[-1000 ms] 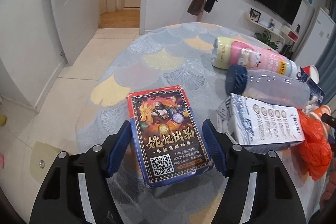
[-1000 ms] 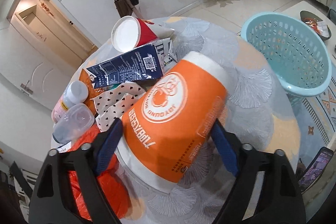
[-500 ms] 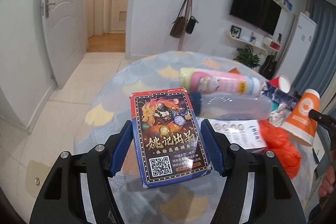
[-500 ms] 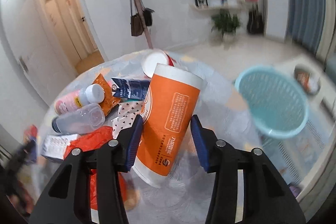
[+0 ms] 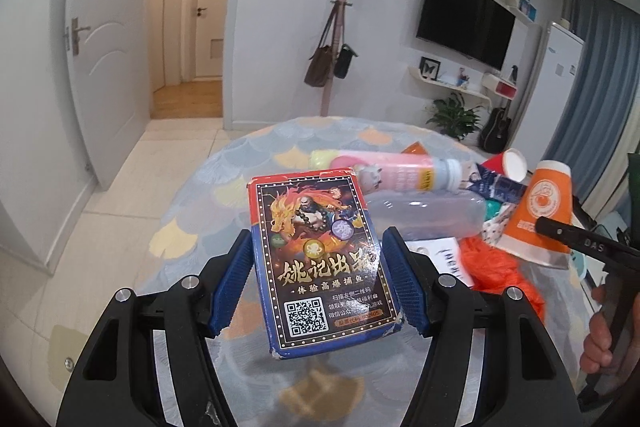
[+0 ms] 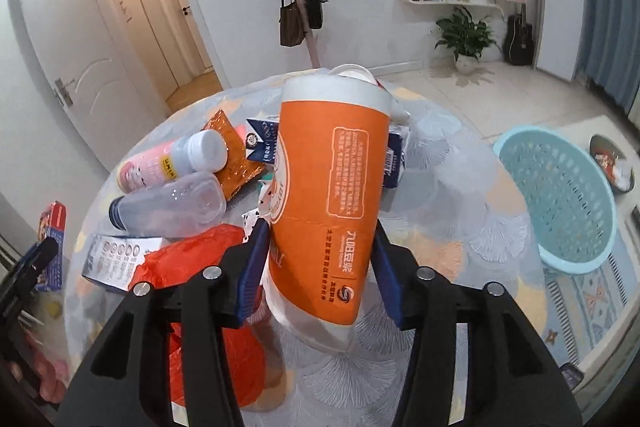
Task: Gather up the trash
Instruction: 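Carry the orange cup to the blue basket and release it with the right tool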
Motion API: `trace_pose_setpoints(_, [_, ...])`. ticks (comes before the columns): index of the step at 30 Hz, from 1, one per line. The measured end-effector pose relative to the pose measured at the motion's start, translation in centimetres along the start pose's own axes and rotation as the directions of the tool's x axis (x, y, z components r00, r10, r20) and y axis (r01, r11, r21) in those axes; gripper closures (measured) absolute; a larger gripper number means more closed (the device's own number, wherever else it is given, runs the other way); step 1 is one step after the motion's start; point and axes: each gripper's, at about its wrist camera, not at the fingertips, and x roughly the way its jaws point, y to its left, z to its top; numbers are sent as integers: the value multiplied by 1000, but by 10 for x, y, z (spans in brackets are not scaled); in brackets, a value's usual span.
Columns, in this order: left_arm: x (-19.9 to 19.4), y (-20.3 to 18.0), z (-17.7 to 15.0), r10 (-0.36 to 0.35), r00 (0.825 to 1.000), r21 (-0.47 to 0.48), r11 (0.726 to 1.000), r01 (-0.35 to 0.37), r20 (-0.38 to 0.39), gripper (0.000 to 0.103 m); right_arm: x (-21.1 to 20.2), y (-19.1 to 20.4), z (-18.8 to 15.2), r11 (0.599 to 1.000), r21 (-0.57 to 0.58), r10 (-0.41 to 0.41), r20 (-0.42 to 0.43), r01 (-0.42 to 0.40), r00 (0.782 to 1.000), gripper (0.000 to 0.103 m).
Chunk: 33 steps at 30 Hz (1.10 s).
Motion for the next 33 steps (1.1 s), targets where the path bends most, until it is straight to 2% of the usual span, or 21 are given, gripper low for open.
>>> trace_pose_setpoints(5, [-10,-31,15,-56,998,55,997,54,40,39,-34,-12,3,1000,-2,-10,86,10,996,60])
trace_pose_setpoints(8, [-15,-64,29,-118,991,103,988,112,55,39,-58,-29,10,999,9,-52,150,51,987,60])
trace_pose_setpoints(13, [-12,-140,51,-243,969,207,951,229,43,39,-86,-74,21,991,81,-118,212,103,970,60])
trace_pose_setpoints(17, [2,-207,64,-326,945,273,910,312,8,39,-101,-130,31,971,178,-198,227,160,954,60])
trace_pose_setpoints(22, [39,-287,71,-414,903,290,855,429,-115,39,-101,-196,38,922,294,-316,199,251,928,59])
trace_pose_setpoints(27, [91,-360,65,-461,848,254,815,521,-262,39,-81,-250,26,876,391,-352,124,281,928,59])
trace_pose_setpoints(28, [102,-372,61,-467,836,245,808,536,-289,39,-77,-258,23,870,403,-355,112,284,928,59])
trace_pose_setpoints(33, [149,-415,32,-448,808,233,800,553,-382,39,-35,-295,5,831,454,-360,-2,322,933,58])
